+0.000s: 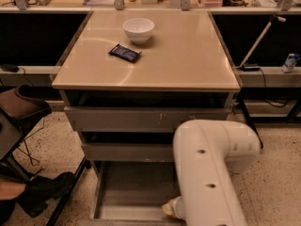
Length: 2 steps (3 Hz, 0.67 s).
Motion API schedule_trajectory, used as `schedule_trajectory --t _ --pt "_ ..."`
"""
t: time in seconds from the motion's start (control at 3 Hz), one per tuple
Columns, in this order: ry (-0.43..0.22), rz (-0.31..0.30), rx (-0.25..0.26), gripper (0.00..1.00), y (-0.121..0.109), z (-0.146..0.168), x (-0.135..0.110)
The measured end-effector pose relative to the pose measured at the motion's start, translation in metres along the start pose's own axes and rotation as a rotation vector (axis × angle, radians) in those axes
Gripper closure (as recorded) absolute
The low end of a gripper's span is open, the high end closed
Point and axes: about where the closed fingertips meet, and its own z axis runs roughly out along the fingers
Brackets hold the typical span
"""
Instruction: Pick orange from bottom drawer and place on counter
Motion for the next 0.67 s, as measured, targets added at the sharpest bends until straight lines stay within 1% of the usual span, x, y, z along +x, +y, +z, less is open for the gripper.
schedule_trajectory --t 0.33,0.67 --pt "-0.158 -0.01 -0.037 1.0 -0.009 -0.084 -0.019" --pt "-0.294 0.031 -0.039 1.0 -0.028 -0.169 -0.033"
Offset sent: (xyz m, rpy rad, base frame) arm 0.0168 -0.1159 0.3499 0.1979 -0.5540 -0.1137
